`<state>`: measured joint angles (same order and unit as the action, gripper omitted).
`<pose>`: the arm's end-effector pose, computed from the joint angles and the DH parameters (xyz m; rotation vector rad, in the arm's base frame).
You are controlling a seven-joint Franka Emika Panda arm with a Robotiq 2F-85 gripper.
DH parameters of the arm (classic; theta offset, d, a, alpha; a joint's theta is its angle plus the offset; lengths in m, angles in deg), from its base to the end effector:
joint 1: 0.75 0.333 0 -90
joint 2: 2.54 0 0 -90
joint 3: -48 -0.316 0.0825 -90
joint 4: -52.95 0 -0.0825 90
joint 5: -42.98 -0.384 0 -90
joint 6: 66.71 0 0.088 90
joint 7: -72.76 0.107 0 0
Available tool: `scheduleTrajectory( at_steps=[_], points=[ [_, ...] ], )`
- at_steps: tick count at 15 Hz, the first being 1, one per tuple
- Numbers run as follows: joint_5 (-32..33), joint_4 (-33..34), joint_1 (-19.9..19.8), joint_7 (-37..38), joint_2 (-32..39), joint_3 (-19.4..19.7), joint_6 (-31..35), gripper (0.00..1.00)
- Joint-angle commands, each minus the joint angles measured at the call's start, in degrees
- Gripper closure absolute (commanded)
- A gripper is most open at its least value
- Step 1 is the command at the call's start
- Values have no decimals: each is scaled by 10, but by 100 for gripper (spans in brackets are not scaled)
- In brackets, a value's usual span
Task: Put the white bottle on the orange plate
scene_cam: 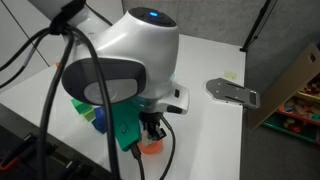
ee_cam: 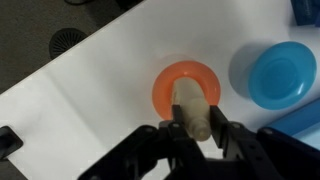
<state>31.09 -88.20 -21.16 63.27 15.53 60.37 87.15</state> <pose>0.3866 -0.2642 0.1671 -2.9622 0.8986 0.1062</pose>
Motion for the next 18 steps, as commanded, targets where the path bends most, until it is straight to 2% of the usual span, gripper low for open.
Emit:
scheduleTrajectory(
  at_steps=[1, 12, 13, 15, 16, 17, 18],
  points=[
    [-23, -1, -22, -33, 6, -19, 15, 90],
    [-45, 4, -56, -69, 38, -54, 48, 89],
    [-47, 4, -60, -73, 39, -58, 49, 85],
    [-50, 4, -67, -77, 40, -64, 52, 84],
    [-51, 4, -69, -80, 41, -67, 52, 73],
    [-51, 4, -71, -82, 41, -68, 52, 44],
    [-52, 4, -73, -84, 41, -70, 52, 43]
  ],
)
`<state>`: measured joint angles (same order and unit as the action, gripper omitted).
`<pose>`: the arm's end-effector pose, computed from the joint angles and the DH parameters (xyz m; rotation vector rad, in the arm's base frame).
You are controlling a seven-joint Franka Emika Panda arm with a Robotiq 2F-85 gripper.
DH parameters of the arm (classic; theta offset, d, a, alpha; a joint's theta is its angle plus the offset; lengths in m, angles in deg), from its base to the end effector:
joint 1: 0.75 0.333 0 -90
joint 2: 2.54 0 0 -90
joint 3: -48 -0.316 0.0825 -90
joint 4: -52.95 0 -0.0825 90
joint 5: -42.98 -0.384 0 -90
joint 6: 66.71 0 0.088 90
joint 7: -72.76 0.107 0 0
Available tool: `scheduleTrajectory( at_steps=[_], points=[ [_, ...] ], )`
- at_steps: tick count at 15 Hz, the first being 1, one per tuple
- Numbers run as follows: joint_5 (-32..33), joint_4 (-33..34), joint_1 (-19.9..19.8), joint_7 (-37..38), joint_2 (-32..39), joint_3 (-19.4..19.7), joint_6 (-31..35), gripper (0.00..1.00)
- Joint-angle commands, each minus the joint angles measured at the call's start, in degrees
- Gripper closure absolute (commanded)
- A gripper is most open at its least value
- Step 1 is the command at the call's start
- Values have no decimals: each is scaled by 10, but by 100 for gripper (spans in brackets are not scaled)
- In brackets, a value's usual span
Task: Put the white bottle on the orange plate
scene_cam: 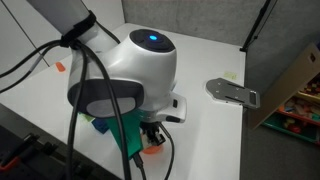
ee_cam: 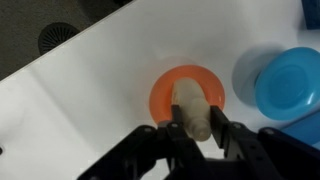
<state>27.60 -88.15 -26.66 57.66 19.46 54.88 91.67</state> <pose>0.3810 -0.2644 0.1392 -2.9531 0.8416 0.0761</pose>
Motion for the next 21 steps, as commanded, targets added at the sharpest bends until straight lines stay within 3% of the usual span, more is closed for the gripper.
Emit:
scheduleTrajectory(
  at_steps=[1, 6, 11, 21],
  points=[
    [-18, 3, -21, -29, 0, -17, 6, 37],
    [-24, 5, -26, -37, -6, -20, 1, 1],
    [3, 25, -2, -7, -16, -2, -28, 0],
    [96, 124, 113, 114, -9, 25, -127, 0]
  ],
)
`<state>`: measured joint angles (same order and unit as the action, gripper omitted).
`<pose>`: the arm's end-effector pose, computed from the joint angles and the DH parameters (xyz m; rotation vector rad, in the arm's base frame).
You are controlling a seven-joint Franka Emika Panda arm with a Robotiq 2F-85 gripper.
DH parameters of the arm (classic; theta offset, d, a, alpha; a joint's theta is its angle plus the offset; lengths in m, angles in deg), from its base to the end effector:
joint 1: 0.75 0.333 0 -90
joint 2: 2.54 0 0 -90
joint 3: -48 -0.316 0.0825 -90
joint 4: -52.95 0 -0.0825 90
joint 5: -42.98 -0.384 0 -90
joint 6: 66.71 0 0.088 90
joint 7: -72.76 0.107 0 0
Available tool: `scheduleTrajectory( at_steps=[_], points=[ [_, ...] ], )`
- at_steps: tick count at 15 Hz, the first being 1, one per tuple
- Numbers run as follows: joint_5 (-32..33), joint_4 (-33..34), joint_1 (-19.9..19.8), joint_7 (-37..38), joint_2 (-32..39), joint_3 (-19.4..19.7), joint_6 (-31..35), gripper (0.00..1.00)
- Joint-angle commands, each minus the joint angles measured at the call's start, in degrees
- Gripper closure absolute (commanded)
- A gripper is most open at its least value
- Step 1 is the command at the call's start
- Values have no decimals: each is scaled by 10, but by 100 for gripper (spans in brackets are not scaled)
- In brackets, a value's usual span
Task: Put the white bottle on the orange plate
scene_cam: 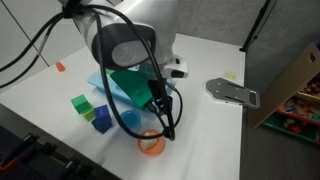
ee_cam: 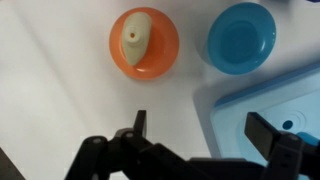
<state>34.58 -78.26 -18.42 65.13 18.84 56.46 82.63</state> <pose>0.4681 -0.2361 0.1847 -3.0340 0.6821 0.0658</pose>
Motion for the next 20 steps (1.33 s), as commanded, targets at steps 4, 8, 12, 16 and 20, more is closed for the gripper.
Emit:
scheduleTrajectory(
  at_steps=[4, 8, 12, 16, 20],
  points=[
    [40, 33, 59, 53, -30, 1, -79, 0],
    [40, 34, 78, 50, -74, -4, -127, 0],
    [71, 50, 100, 70, -121, -5, -183, 0],
    [109, 73, 118, 103, -169, -12, -250, 0],
    [128, 93, 131, 119, -216, -27, -312, 0]
  ],
)
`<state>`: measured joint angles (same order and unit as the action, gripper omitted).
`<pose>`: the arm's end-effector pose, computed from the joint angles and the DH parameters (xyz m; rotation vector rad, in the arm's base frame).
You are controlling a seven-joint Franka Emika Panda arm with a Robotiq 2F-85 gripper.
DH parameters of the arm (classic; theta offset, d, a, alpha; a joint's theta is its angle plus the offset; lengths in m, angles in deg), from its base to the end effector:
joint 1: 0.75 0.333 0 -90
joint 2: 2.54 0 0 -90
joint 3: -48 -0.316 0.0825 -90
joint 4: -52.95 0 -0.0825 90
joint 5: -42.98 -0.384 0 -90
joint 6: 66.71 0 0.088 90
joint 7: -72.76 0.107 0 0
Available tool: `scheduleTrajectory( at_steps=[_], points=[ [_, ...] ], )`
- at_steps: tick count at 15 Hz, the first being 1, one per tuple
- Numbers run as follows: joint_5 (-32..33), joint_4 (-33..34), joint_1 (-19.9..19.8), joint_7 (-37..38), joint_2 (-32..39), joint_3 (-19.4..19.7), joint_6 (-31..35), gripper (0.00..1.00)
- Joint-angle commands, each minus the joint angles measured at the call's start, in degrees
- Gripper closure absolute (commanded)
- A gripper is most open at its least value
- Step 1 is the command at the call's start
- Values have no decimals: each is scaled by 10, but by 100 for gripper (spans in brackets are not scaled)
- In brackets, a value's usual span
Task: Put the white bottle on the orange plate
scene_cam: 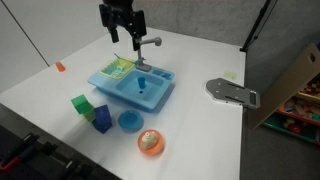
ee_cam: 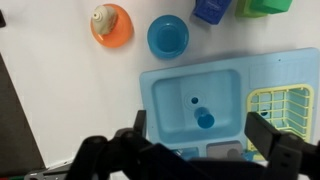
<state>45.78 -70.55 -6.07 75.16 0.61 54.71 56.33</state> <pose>0.5260 -0.1138 0.3689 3.0794 -0.3463 -0.1029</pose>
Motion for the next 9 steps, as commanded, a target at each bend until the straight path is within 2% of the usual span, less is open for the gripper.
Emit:
scheduleTrajectory(
  at_steps=[1, 9],
  points=[
    [11, 23, 9, 11, -43, -14, -70, 0],
    [-20, 69, 18, -33, -102, -29, -204, 0]
  ],
)
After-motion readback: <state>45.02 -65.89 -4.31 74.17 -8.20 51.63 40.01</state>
